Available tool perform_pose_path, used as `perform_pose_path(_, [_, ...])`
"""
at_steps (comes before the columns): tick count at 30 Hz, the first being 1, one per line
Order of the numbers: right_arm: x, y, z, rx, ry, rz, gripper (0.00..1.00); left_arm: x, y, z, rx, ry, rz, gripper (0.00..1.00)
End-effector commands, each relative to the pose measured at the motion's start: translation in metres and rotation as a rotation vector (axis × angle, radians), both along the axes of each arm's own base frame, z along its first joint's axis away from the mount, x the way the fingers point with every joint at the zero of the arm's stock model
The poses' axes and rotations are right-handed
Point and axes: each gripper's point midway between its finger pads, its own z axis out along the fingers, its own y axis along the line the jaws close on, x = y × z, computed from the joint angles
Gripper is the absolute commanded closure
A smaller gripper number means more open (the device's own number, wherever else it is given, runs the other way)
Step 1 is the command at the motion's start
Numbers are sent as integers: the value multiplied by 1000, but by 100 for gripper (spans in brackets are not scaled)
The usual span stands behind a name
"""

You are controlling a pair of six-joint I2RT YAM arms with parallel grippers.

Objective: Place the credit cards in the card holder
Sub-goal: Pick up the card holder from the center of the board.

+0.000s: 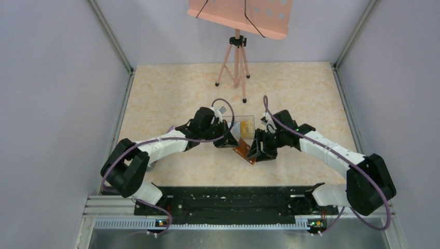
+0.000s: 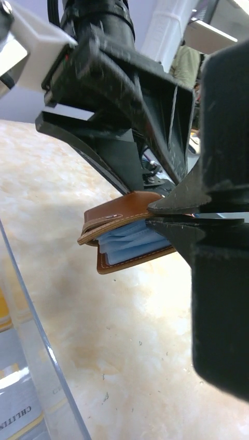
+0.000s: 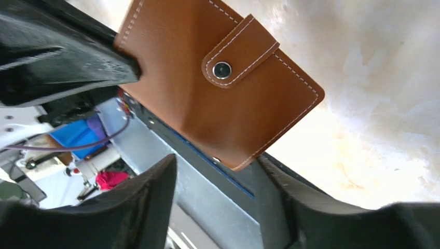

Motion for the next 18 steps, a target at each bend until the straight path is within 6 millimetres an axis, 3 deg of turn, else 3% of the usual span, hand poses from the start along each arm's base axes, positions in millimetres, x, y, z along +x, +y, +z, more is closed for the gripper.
perform_pose_path(1, [54,0,77,129,-263,-96,39,-5,-2,50,-23,-86,5,100])
perform_pose_path(5, [65,-17,98,227,-263,-177,29,9,9,83,-45,-172,134,100])
perform_pose_path(11, [70,-11,132,452,-241,-187,26,13,20,131,-198,-263,266,100])
perform_pose_path(18, [64,-4,144,584,-220,-169,27,11,33,154,-276,-302,336,100])
